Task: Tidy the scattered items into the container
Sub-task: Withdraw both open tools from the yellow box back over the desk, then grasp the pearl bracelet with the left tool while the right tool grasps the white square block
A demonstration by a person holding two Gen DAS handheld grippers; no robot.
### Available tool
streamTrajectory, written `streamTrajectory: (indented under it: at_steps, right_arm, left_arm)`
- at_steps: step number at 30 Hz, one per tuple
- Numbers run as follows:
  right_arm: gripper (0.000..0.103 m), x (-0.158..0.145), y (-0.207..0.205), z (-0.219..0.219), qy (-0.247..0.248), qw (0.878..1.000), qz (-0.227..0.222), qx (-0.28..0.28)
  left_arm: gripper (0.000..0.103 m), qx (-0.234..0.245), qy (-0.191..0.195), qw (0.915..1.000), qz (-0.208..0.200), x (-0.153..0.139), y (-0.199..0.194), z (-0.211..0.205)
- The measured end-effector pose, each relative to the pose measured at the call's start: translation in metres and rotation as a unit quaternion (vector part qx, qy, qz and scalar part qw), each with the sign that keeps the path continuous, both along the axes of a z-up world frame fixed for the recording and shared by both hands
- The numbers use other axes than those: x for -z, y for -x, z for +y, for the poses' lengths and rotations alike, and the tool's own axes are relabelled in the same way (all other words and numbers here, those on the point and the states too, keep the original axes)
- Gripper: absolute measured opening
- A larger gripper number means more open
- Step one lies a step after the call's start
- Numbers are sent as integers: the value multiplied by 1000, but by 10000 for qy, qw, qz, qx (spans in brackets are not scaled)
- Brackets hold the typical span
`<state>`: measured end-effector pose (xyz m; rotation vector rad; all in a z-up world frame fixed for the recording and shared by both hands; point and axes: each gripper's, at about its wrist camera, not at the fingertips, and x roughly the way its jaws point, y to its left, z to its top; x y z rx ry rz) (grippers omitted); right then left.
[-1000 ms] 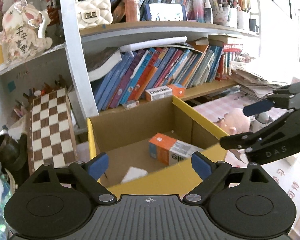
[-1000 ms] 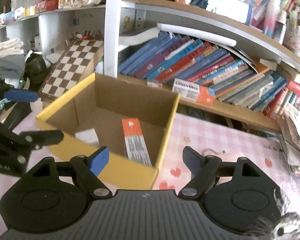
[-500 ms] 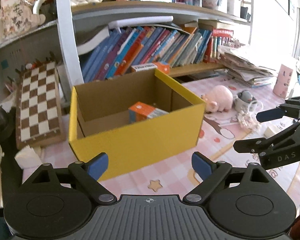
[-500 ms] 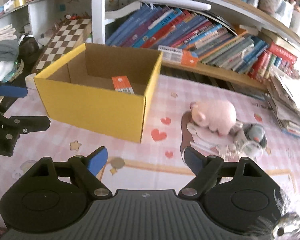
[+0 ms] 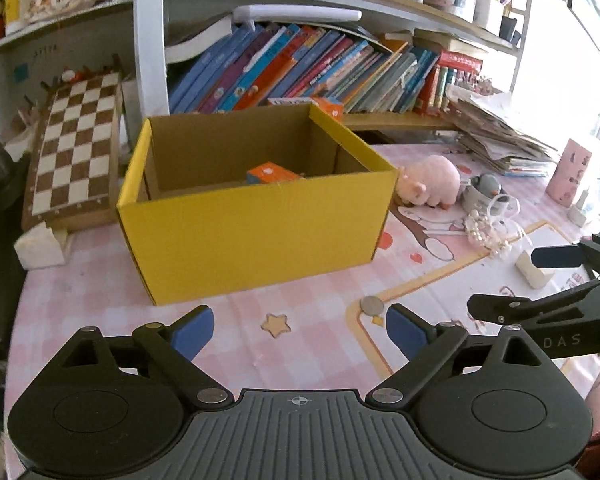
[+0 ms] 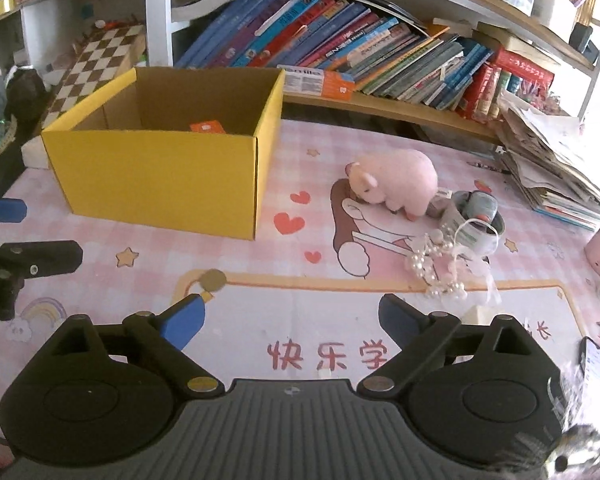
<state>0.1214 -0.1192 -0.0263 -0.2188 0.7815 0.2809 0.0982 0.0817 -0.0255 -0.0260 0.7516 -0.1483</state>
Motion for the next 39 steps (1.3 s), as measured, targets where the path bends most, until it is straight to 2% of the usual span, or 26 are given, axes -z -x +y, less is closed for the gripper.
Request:
streamTrajectory:
  at_steps: [25,39]
  right_arm:
    - [99,12,13,-13,30,9995,319,-13]
    - [99,12,0,-60,-94,9991,384,-167]
  left_arm:
    - [95,274,-10,9990,347,14,4,-29]
    - [95,155,-196,9988,416,9,0,-80]
